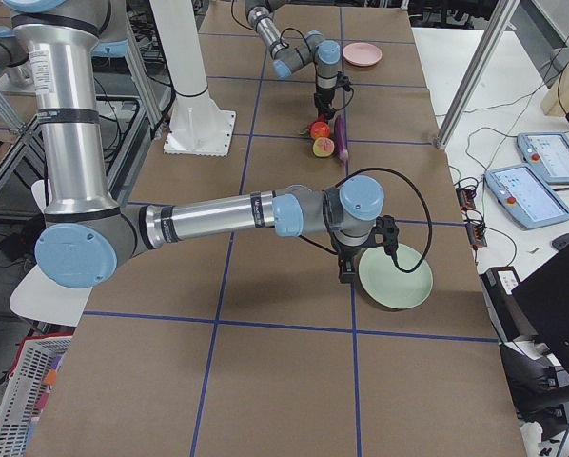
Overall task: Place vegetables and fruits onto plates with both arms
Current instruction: 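Close the left gripper on the red chili pepper and lift it, then place chili on pink plate with left gripper while right moves toward peach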
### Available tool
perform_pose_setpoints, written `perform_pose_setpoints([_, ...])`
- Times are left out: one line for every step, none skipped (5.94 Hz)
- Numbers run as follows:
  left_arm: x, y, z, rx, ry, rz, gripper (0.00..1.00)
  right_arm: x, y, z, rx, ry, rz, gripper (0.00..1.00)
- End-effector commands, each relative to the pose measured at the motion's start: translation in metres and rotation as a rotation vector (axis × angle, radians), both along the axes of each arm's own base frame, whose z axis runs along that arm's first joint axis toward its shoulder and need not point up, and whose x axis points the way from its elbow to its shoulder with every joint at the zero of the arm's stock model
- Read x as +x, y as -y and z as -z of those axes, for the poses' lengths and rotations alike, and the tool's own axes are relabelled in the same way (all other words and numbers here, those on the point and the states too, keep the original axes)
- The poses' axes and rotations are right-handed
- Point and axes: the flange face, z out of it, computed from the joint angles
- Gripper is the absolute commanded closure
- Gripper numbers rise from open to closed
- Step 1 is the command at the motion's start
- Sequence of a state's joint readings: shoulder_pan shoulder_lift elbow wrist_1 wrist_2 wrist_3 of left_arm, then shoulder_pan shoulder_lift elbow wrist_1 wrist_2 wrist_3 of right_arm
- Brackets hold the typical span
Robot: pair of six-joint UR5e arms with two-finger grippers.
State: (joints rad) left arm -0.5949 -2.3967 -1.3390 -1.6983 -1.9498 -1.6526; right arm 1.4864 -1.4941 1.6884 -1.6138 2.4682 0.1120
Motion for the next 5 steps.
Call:
perform_pose_setpoints([-0.008,0.006,0.006,0.008,-0.005,0.001,1.00,0.000,0.001,0.001,0.001,0.000,-0.001,0.00])
perform_pose_setpoints([-0.029,0.023,0.010,0.004,-0.014,0.023,1.00,-0.001,0.005,0.007,0.008,0.003,-0.004,0.00])
perform_pose_setpoints([-0.069,0.056,0.004,-0.058,-0.016,0.046,1.00,-0.001,0.010,0.022,-0.001,0.008,-0.031,0.00])
perform_pose_setpoints([-0.095,0.065,0.010,-0.045,0.025,0.019,1.00,-0.022,0.021,0.052,-0.007,0.027,-0.041,0.00])
perform_pose_setpoints([-0.127,0.079,0.013,-0.021,0.078,-0.015,1.00,-0.062,0.038,0.092,-0.044,0.041,-0.057,0.00])
